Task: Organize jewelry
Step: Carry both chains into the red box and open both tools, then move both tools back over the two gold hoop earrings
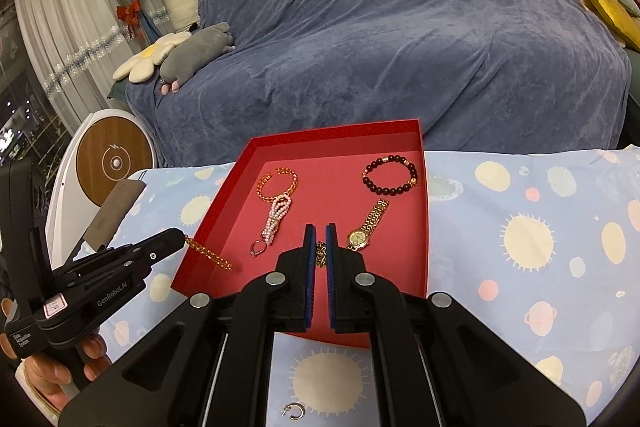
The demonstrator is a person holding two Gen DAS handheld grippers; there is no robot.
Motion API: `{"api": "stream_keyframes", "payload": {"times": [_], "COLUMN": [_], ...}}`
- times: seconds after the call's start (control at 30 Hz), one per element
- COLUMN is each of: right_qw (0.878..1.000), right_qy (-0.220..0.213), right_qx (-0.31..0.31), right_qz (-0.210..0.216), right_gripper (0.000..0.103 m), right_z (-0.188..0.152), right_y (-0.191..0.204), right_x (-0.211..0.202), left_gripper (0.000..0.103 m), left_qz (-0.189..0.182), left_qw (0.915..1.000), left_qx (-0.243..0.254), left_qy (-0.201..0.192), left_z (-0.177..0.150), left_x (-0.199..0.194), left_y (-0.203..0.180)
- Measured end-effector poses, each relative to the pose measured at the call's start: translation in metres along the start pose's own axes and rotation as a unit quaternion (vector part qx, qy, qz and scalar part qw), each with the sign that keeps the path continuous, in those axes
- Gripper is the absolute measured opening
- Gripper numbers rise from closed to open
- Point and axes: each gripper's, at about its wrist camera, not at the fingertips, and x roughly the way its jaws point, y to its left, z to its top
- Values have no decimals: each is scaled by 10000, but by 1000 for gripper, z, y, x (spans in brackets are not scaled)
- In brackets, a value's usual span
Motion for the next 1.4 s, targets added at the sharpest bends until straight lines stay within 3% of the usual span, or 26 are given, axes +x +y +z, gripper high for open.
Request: {"api": "stream_keyframes", "payload": {"times": [0.23,0.37,0.43,0.5,0.83,1.1,1.4], "right_qw": [9999,9999,9999,9999,9997,9994,9971], "right_qy": [162,151,144,137,178,182,671], "right_qx": [-14,6,23,16,-4,216,337], "right_qz": [-14,-49,-47,-52,-188,-180,-119], "right_gripper": [6,7,8,8,13,14,14], "right_z": [-7,-8,-8,-8,-26,-55,-103], "right_y": [4,3,2,2,-3,-5,-2], "right_x": [7,6,4,1,-22,-45,-47], "left_gripper": [2,8,18,21,21,23,26], "left_qz": [-223,-310,-285,-252,-160,-126,42], "left_qw": [9996,9991,9990,9988,9993,9993,9983], "left_qx": [-142,-281,-339,-416,-343,-343,-534], "left_qy": [34,27,9,-5,37,35,235], "left_z": [1,2,3,3,-7,-33,-77], "left_x": [2,0,-1,-2,-14,-37,-53], "left_y": [4,7,10,13,13,15,31]}}
